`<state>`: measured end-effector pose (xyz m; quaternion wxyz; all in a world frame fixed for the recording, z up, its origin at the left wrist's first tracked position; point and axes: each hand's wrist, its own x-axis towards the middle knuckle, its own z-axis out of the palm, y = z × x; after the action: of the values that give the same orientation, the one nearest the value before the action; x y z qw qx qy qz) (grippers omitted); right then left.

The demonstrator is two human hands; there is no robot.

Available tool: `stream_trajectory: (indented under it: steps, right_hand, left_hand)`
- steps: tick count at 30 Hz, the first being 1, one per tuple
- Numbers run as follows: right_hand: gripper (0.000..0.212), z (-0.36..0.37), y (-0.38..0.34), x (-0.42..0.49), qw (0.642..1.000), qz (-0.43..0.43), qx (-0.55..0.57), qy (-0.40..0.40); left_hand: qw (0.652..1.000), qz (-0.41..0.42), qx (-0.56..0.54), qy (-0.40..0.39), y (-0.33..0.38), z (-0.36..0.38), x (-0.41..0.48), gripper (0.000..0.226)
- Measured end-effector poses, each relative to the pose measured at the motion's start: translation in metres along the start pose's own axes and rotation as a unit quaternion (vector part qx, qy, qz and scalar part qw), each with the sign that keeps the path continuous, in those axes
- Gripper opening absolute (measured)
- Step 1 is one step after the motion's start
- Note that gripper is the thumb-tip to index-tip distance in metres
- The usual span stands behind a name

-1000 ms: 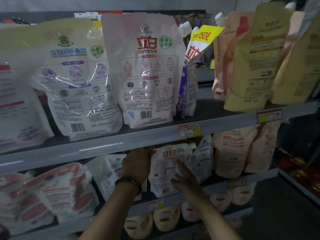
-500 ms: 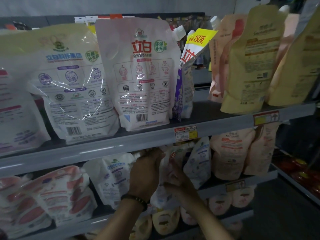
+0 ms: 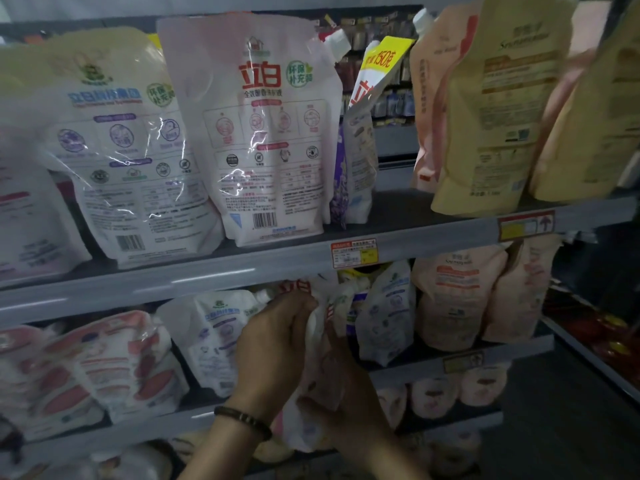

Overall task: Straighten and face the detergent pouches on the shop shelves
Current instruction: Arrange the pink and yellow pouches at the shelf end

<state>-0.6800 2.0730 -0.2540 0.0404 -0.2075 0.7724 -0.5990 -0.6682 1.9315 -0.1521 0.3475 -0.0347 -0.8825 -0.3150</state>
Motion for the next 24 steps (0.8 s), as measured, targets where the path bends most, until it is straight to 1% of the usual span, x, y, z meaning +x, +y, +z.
stream_trajectory:
  steps: [3,5,8,10,13,15,17,20,21,24]
  right_hand:
    - [0.122,-0.008,-0.009,-0.006,0.999,-0.038,-0.028,0.013]
    - [0.118,-0.012,-0.011,-0.012,0.996,-0.055,-0.057,0.035]
    - [0.112,-0.014,-0.013,-0.022,0.995,-0.041,-0.059,0.067]
    - [0.112,-0.018,-0.019,-0.029,0.994,-0.023,-0.056,0.088]
    - [0.112,-0.024,-0.03,-0.04,0.99,-0.047,-0.067,0.115]
    - [0.113,-0.028,-0.045,-0.046,0.988,-0.063,-0.053,0.131]
    - [0.119,-0.029,-0.055,-0.051,0.986,-0.077,-0.028,0.148]
    - [0.138,-0.027,-0.07,-0.058,0.977,-0.072,-0.075,0.186]
    - [0.139,-0.025,-0.076,-0.061,0.973,-0.078,-0.077,0.205]
    - [0.134,-0.024,-0.097,-0.067,0.972,-0.053,-0.052,0.222]
  left_hand:
    - [1.0,0.014,0.002,0.009,0.016,-0.005,-0.003,0.017]
    - [1.0,0.025,-0.009,0.017,0.027,-0.007,-0.005,0.015]
    - [0.999,0.036,-0.01,0.024,0.044,-0.01,-0.005,0.016]
    - [0.998,0.051,-0.013,0.026,0.054,-0.012,-0.004,0.017]
    - [0.996,0.076,-0.037,0.032,0.068,-0.017,0.0,0.02]
    - [0.994,0.09,-0.055,0.033,0.077,-0.022,0.005,0.021]
    - [0.992,0.096,-0.076,0.037,0.088,-0.027,0.01,0.019]
    - [0.989,0.089,-0.112,0.037,0.102,-0.033,0.017,0.018]
    - [0.987,0.091,-0.126,0.034,0.105,-0.035,0.02,0.018]
    - [0.981,0.118,-0.151,0.032,0.116,-0.043,0.028,0.018]
